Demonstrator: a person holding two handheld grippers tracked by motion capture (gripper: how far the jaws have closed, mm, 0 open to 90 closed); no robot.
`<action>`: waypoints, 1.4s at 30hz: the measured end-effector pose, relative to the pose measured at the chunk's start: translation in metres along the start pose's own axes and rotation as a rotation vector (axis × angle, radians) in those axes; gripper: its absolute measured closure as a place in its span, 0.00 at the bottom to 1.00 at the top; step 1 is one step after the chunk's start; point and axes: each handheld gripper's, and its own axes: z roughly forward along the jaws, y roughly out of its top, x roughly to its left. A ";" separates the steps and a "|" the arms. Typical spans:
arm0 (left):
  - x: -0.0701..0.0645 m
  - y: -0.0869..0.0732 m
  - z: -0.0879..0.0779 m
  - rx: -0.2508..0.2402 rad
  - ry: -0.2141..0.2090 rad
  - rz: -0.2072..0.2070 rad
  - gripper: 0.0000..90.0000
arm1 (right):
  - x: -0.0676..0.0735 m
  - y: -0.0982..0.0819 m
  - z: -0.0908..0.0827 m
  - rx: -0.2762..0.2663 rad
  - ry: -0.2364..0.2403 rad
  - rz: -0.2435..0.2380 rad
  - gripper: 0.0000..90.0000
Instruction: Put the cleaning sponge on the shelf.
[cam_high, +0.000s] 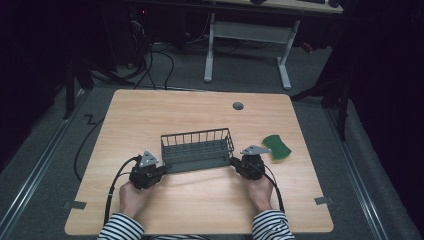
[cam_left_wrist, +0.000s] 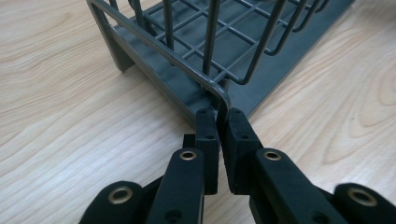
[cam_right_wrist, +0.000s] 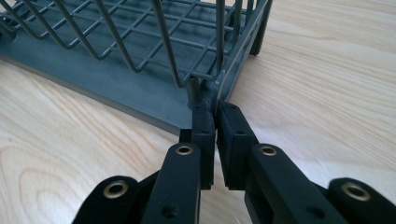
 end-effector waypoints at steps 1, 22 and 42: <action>-0.002 0.001 0.001 -0.001 -0.010 0.002 0.95 | 0.000 0.000 0.000 0.000 0.000 0.000 0.95; -0.059 0.015 0.028 -0.018 -0.123 0.089 0.94 | -0.031 -0.056 -0.066 -0.026 -0.047 0.079 0.95; -0.012 -0.015 0.001 0.011 0.052 -0.015 0.41 | -0.054 -0.067 -0.095 -0.080 -0.106 0.150 0.53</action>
